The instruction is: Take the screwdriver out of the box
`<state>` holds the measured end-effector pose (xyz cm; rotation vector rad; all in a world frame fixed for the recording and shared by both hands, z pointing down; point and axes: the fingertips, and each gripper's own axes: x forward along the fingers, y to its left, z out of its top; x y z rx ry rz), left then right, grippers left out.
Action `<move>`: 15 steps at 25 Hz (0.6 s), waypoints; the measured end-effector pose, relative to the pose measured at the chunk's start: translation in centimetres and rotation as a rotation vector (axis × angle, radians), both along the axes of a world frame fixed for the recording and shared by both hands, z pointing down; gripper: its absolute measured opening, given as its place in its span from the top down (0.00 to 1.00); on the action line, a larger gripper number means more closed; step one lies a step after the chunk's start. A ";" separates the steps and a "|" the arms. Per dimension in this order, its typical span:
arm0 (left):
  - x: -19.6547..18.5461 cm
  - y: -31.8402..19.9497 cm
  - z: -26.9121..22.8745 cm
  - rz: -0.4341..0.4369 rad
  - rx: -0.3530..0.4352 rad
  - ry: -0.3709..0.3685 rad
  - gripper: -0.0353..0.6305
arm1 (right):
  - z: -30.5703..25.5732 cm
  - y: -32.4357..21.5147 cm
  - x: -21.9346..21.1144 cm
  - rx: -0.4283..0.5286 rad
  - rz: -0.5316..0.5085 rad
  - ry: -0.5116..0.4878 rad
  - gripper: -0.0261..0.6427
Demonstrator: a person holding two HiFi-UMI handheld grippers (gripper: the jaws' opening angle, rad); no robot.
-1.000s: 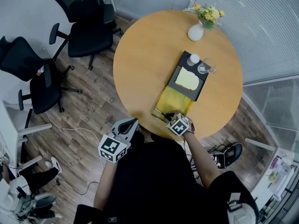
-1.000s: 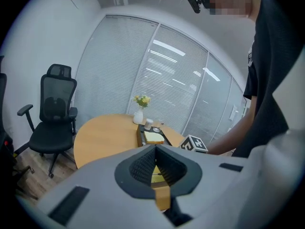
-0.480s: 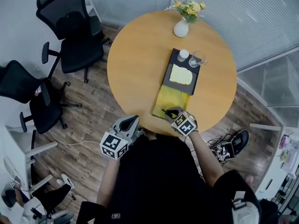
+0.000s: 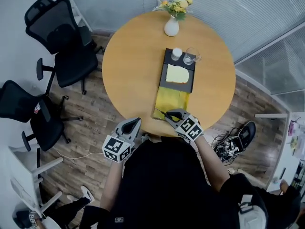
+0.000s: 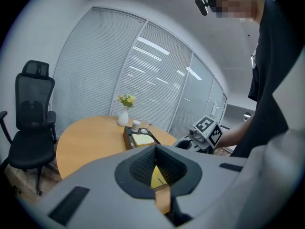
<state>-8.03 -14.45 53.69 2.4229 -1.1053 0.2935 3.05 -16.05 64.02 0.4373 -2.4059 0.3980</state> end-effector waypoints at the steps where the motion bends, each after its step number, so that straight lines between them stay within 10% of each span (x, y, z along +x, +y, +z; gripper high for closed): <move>1: 0.1 0.0 0.0 0.004 0.001 0.001 0.94 | -0.4 0.0 0.0 -0.007 0.012 -0.029 0.88; 15: 1.1 -0.2 0.0 0.021 -0.001 0.013 0.94 | -5.0 0.3 0.6 -0.022 0.034 -0.246 0.88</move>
